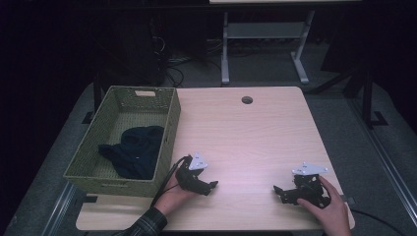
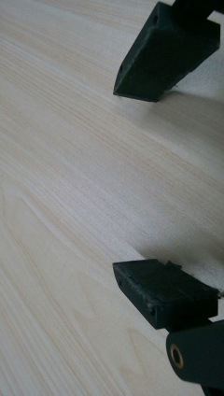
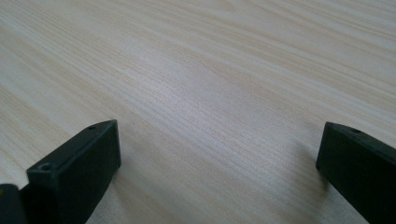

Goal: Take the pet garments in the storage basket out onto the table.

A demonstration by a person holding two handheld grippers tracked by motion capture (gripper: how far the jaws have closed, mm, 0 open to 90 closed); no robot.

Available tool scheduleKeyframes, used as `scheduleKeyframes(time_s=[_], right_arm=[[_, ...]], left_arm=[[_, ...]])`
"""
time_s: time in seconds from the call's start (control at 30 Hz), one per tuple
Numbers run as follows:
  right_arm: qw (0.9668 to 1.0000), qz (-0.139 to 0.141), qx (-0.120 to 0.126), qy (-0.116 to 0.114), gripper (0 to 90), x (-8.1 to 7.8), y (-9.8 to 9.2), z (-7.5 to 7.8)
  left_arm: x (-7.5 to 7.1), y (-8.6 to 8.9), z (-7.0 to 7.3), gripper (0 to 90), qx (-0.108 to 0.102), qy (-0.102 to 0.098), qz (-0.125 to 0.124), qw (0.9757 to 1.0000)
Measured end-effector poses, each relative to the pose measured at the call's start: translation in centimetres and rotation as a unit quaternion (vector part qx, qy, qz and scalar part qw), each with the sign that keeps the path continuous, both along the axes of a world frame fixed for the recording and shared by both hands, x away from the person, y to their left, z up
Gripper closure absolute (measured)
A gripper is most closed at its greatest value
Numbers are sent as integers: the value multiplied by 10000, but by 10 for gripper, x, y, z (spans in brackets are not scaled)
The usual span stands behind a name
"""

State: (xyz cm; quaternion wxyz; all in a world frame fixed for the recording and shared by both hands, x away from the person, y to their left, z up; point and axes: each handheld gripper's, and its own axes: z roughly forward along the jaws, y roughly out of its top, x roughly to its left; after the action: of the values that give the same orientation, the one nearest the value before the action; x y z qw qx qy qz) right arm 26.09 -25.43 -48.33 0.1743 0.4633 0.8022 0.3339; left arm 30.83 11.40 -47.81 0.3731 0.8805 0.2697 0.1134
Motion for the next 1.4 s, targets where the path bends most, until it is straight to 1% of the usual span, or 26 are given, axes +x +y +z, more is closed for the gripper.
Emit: scheduleKeyframes(time_s=[0.27,0.33,0.5,0.57,0.83,0.93,0.97,1.1,1.27,1.4], right_arm=[[10000,-2,-1,0,0,0,0,0],[10000,-1,0,2,0,0,0,0],[10000,-1,0,1,0,0,0,0],[10000,2,-3,-1,0,0,0,0],[10000,-1,1,2,0,0,0,0],[10000,1,-2,-1,0,0,0,0],[10000,1,-1,0,0,0,0,0],[10000,1,-1,1,0,0,0,0],[10000,3,-1,0,0,0,0,0],[10000,0,0,5,0,0,0,0]], left_arm=[[0,0,0,126,10,17,-3,10000],[1,-1,1,126,61,43,-6,10000],[2,-2,2,127,108,79,-8,9999],[2,-3,4,130,179,126,-14,9998],[4,-2,5,133,241,169,-10,9996],[4,-2,7,133,267,236,3,9994],[5,-2,8,133,288,225,3,9993],[6,-2,12,133,272,178,-1,9995],[6,0,14,133,181,185,21,9997],[6,-1,16,133,223,171,-23,9996]])
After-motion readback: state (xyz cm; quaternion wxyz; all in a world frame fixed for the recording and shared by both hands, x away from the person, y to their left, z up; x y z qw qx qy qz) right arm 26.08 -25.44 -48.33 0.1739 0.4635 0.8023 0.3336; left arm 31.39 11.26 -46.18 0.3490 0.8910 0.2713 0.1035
